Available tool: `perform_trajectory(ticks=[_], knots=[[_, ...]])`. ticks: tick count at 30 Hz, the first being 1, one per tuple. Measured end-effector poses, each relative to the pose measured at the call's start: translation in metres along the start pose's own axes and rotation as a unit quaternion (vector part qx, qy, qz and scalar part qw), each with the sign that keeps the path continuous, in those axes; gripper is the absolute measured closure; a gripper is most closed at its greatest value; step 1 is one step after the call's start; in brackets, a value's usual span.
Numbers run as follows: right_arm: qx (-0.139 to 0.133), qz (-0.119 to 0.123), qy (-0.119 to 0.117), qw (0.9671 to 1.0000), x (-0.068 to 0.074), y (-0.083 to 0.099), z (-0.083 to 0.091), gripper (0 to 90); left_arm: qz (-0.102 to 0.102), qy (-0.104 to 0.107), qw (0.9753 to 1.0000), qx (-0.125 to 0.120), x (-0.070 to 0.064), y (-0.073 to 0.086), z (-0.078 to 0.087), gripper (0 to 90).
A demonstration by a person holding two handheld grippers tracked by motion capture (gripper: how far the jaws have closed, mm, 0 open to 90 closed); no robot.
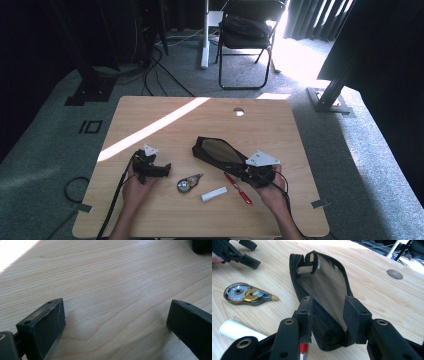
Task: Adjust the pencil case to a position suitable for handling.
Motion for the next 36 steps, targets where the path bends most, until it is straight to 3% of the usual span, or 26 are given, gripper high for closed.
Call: perform_trajectory(ticks=[26,36], knots=[[0.024,0.003,-0.013,0.9996,0.02,0.027,-0.008,56.9,0.0,0.0,1.0,0.0,0.0,0.0,0.0,2.3],[0.036,0.0,-0.012,0.9993,0.022,0.033,-0.011,55.9,0.0,0.0,1.0,0.0,0.0,0.0,0.0,2.3]])
Point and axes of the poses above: each handheld gripper's, and its own axes: z roughly backward along the jaws, y roughly out of its underside, x roughly to its left, the point moved 5 cm from there along -z, roughly forward along the jaws, and after that the axes turned 5 degrees about z, right-handed, at the moved point
